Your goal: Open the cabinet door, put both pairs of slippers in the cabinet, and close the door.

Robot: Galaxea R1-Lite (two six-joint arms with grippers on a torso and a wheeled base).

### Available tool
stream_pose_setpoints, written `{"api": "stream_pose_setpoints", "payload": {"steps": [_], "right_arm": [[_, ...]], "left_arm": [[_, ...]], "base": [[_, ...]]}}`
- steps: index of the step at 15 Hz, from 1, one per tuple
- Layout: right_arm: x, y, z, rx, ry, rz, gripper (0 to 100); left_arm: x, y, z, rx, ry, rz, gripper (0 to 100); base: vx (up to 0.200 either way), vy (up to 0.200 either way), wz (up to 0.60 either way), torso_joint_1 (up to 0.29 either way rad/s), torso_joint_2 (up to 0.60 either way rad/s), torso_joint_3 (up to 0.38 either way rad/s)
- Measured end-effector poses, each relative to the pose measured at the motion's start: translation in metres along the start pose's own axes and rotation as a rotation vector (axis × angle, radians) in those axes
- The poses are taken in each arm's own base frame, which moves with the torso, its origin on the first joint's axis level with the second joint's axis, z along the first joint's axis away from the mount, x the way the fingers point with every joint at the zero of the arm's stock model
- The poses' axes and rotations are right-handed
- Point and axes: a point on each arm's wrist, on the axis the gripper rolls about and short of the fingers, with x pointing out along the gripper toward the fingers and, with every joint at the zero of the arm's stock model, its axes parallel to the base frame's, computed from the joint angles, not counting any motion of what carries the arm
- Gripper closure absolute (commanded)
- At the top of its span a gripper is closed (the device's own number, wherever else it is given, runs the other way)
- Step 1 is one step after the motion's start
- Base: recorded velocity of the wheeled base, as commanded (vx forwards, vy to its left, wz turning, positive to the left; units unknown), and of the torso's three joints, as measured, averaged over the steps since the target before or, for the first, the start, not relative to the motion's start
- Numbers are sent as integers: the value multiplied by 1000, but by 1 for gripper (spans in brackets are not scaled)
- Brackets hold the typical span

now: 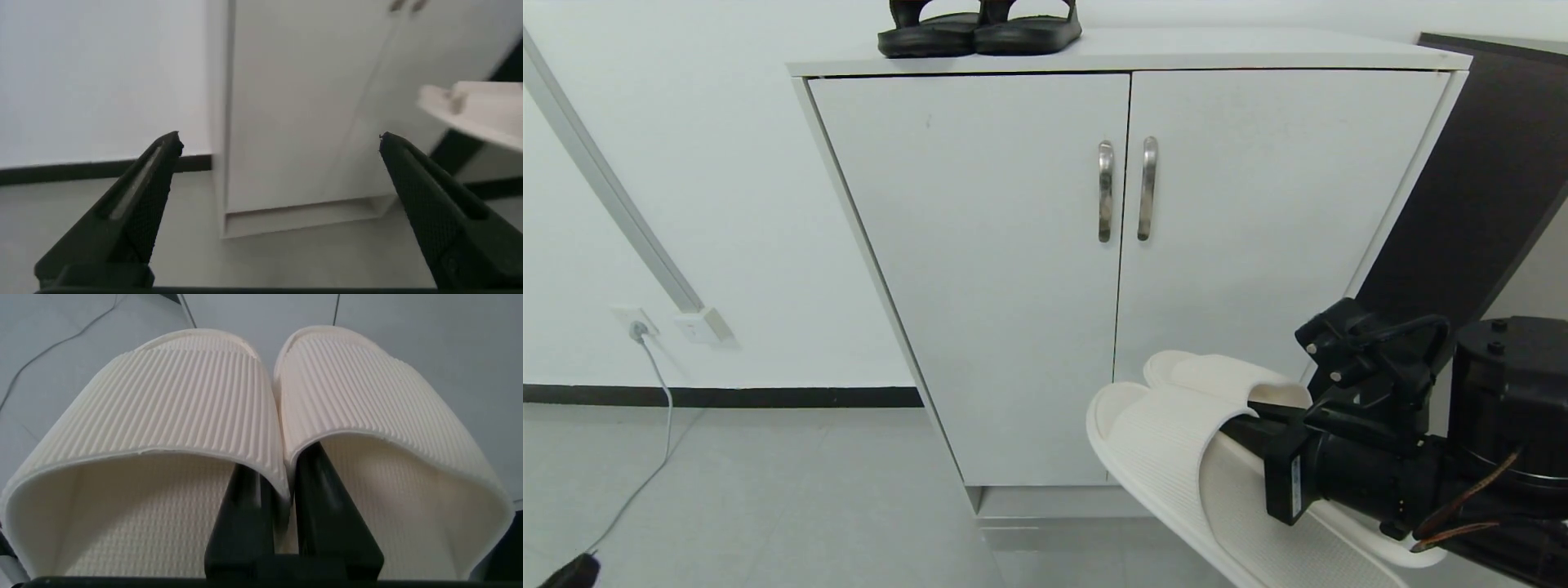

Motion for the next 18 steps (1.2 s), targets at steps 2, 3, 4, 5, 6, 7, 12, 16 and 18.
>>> {"api": "stream_pose_setpoints", "payload": {"steps": [2, 3, 4, 5, 6, 7, 12, 16, 18], "right_arm": [[-1, 0, 0, 1, -2, -1, 100], [-1, 0, 0, 1, -2, 0, 100], [-1, 0, 0, 1, -2, 0, 100], [-1, 0, 0, 1, -2, 0, 100], [-1, 0, 0, 1, -2, 0, 100], [-1, 0, 0, 1, -2, 1, 100], [0, 0, 0, 1, -2, 0, 100], [0, 0, 0, 1, -1, -1, 100], [0, 0, 0, 0, 0, -1, 100]], "left_arm": [[28, 4, 18, -7, 17, -133, 0], [43, 6, 26, -14, 32, -179, 0], [58, 7, 33, -20, 45, -227, 0], [73, 5, 38, -27, 62, -292, 0], [86, 0, 42, -32, 77, -359, 0], [99, -6, 46, -35, 92, -421, 0], [164, -50, 75, -78, 89, -609, 0], [217, -88, 92, -87, 73, -673, 0], [237, -105, 94, -89, 100, -704, 0]], "base": [[0, 0, 0, 0, 0, 0], [0, 0, 0, 0, 0, 0], [0, 0, 0, 0, 0, 0], [0, 0, 0, 0, 0, 0], [0, 0, 0, 0, 0, 0], [0, 0, 0, 0, 0, 0], [0, 0, 0, 0, 0, 0], [0, 0, 0, 0, 0, 0], [0, 0, 0, 0, 0, 0]]}}
